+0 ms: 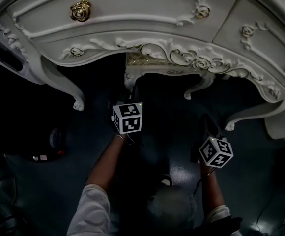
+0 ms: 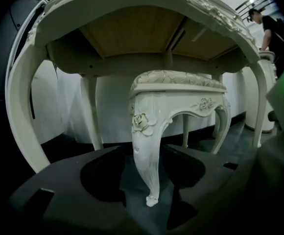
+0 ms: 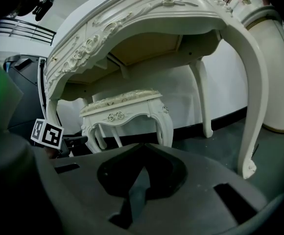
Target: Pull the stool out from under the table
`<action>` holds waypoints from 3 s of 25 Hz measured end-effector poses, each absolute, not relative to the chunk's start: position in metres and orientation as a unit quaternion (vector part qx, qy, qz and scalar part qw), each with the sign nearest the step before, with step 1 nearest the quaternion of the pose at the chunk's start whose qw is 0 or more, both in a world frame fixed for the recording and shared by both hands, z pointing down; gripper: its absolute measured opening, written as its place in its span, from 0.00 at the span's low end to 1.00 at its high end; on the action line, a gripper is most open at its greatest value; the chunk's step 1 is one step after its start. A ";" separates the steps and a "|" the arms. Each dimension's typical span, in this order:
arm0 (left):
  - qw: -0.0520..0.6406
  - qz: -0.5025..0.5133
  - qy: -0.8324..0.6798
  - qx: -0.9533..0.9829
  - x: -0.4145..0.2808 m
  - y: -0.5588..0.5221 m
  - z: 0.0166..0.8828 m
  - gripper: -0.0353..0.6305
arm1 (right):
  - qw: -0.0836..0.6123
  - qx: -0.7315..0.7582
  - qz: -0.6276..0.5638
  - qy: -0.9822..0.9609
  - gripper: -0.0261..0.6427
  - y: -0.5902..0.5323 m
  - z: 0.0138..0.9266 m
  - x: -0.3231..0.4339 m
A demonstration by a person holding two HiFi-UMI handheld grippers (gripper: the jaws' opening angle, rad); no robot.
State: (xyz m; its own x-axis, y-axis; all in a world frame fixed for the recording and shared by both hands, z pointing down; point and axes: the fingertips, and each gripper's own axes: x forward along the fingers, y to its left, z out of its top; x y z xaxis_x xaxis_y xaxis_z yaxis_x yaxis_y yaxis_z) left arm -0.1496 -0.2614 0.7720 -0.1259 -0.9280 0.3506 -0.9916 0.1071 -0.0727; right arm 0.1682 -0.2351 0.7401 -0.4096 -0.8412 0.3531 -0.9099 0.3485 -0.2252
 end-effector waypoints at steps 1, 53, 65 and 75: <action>0.107 0.150 -0.737 0.650 -0.151 -0.266 0.773 0.39 | 0.088 0.537 0.197 -0.816 0.04 -0.237 0.741 0.170; 0.120 0.137 -0.726 0.663 -0.152 -0.301 0.779 0.39 | 0.203 0.542 0.082 -0.811 0.41 -0.400 0.764 0.162; 0.125 0.135 -0.729 0.660 -0.152 -0.301 0.779 0.39 | 0.223 0.538 0.071 -0.810 0.41 -0.434 0.773 0.146; 0.135 0.132 -0.725 0.662 -0.151 -0.300 0.780 0.39 | 0.216 0.541 0.068 -0.810 0.42 -0.434 0.774 0.149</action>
State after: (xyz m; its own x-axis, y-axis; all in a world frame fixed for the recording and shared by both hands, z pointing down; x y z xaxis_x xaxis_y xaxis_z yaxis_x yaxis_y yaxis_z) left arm -0.1512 -0.3000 0.7796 -0.0858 -0.9246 0.3712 -0.9961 0.0877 -0.0118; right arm 0.1494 -0.4344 0.7738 -0.3218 -0.8467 0.4237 -0.9054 0.4060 0.1238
